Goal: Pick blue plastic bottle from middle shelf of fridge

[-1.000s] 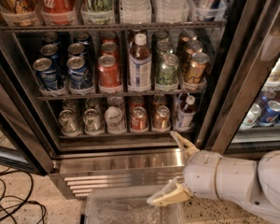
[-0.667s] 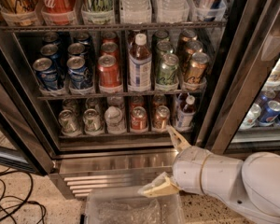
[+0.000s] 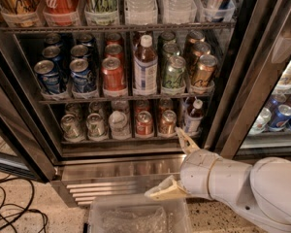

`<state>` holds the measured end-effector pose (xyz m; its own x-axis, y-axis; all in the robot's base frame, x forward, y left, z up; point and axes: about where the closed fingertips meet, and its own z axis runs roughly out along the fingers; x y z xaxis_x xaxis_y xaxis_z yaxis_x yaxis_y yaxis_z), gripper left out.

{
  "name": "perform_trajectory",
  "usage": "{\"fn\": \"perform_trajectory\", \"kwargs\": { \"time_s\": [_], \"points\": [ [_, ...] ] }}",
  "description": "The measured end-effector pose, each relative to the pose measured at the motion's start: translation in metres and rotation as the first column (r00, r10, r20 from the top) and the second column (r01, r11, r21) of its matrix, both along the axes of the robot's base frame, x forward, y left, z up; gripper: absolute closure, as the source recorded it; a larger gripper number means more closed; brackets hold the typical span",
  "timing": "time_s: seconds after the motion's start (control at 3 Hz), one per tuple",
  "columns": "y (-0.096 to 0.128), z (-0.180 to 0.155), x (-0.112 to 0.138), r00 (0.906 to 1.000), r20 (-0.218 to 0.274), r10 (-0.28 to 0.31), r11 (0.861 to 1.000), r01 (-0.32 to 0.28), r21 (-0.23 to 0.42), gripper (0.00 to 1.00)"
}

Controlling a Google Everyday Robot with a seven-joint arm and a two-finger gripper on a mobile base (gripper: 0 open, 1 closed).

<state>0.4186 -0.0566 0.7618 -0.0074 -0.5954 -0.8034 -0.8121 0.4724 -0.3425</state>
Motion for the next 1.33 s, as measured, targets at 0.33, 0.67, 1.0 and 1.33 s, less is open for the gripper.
{"fn": "perform_trajectory", "kwargs": {
  "time_s": [0.33, 0.67, 1.0, 1.33],
  "points": [
    [0.003, 0.004, 0.005, 0.9985, 0.051, -0.016, 0.999, 0.014, 0.043, 0.00],
    [-0.027, 0.024, 0.033, 0.9697, 0.174, -0.171, 0.978, 0.145, 0.152, 0.00],
    [-0.073, 0.036, 0.042, 0.8923, 0.344, -0.292, 0.956, 0.262, 0.132, 0.00],
    [-0.057, 0.067, 0.048, 0.8243, 0.482, -0.297, 0.954, 0.244, 0.171, 0.00]
  ]
}}
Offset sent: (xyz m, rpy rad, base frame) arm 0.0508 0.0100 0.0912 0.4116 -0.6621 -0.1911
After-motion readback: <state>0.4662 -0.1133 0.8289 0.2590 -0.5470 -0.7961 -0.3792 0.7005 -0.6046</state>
